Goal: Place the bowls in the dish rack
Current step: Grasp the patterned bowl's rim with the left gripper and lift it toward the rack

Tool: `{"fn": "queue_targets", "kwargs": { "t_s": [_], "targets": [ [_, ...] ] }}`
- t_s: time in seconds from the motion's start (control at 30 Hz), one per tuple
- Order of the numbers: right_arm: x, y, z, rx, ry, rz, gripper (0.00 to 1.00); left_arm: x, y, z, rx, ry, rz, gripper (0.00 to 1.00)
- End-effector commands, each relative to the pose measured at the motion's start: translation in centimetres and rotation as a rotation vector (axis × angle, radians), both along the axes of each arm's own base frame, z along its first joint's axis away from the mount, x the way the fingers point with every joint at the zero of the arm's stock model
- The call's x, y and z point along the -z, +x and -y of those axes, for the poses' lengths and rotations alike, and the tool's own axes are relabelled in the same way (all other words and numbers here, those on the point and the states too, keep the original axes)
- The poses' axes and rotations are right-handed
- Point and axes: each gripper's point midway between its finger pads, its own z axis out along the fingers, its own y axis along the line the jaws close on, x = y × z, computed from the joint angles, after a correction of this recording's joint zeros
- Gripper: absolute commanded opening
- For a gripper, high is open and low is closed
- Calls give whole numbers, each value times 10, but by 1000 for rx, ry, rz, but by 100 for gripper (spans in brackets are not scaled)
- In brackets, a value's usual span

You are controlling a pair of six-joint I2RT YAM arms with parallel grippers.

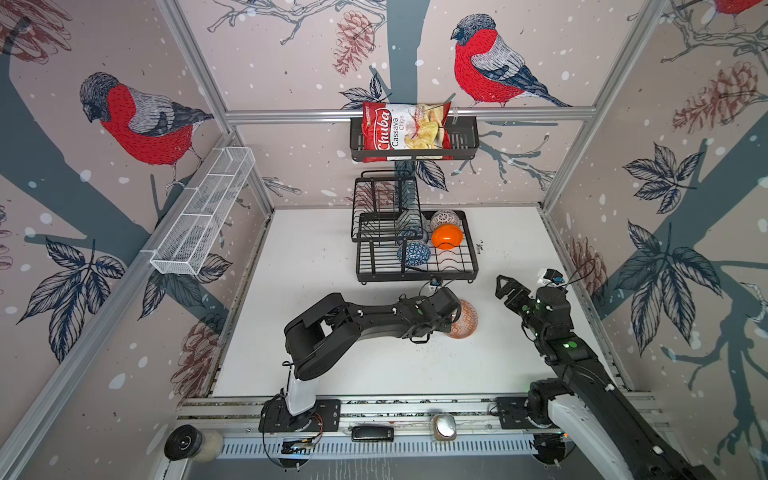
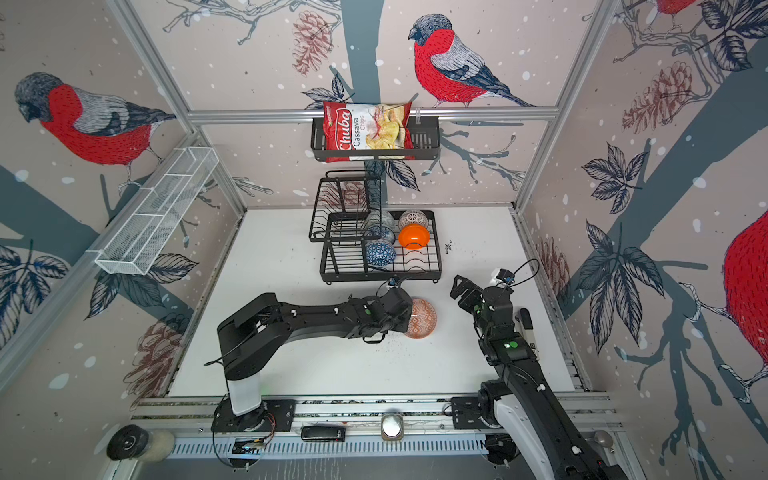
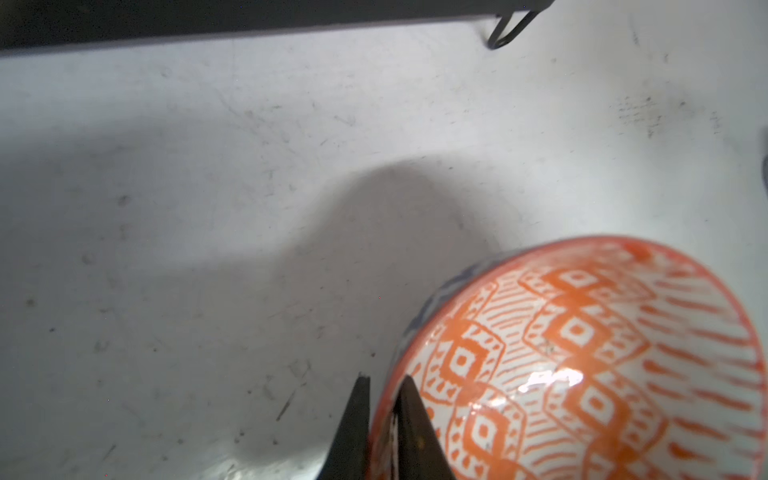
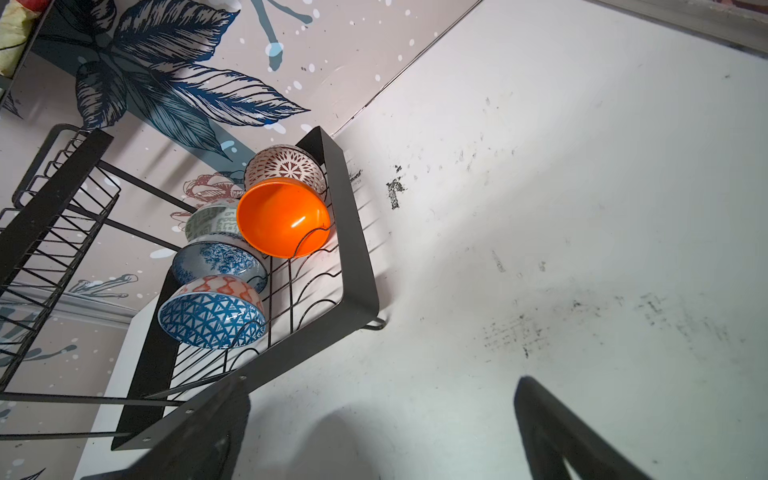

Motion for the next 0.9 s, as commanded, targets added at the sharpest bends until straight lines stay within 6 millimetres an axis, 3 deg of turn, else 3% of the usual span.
{"fn": "queue_targets", "kwargs": {
  "t_s": [0.0,0.07,0.33,0.7,0.87],
  "targets": [
    [-4,1,0,-1,4,17,100,-2,1,-2,8,2,5,6],
    [-3,1,1,0,7,17,100,-5,2,-3,5,-3,12,0],
    [4,-1,4,10,23,3,100,-37,9,-11,-21,-62,100,0],
    [-7,-1,8,30,70,32,100,-102,30,-34,-120,-107,309,0],
    [-24,0,8,41,98,51,100,-145,41,-29,-139,-198,434,0]
  ]
}}
